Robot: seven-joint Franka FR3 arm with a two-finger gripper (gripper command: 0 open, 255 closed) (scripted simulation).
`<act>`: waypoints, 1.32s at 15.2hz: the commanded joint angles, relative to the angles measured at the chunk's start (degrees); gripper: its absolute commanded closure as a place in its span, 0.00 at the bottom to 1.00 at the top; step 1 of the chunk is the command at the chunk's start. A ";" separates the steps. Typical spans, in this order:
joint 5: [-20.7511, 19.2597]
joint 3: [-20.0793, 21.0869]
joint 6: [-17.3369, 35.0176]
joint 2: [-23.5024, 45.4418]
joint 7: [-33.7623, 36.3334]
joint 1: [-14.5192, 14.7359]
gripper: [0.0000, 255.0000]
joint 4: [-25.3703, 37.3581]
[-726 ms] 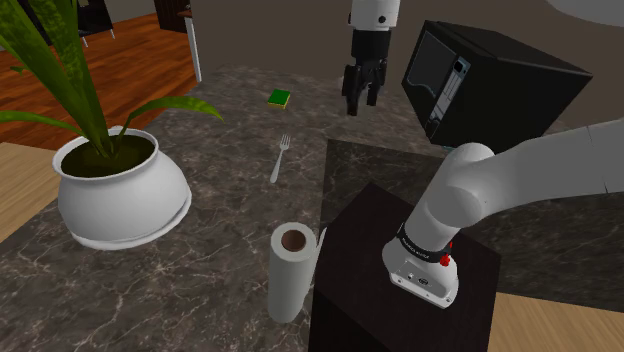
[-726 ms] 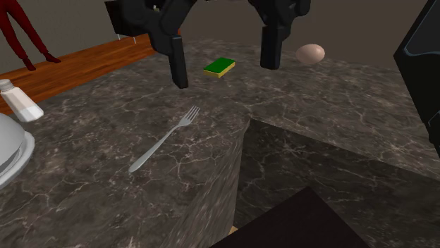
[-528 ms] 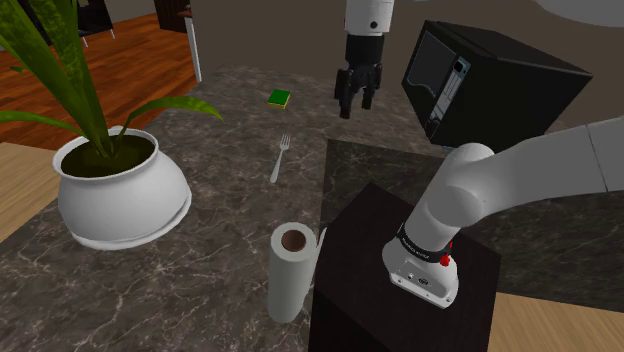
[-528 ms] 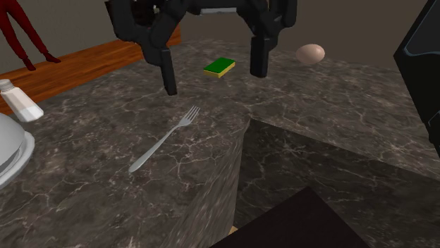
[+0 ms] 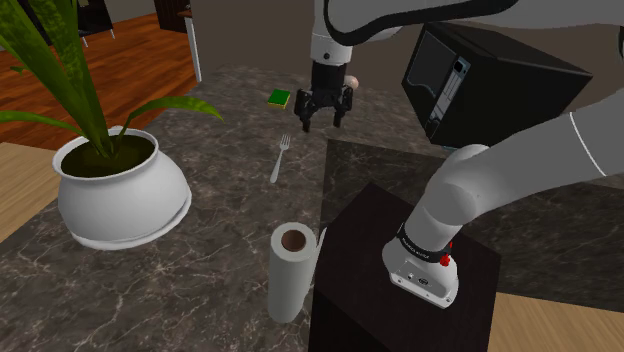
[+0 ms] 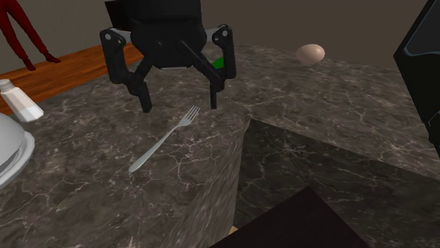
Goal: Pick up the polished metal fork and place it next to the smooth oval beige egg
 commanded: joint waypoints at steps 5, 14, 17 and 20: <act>-0.61 5.04 14.22 10.99 15.02 -4.51 0.00 0.69; -9.26 9.27 29.32 28.02 38.79 -11.25 0.00 6.33; -10.09 9.30 31.71 29.69 39.39 -11.33 0.00 5.50; -11.06 9.35 34.09 31.47 40.08 -11.46 0.00 4.79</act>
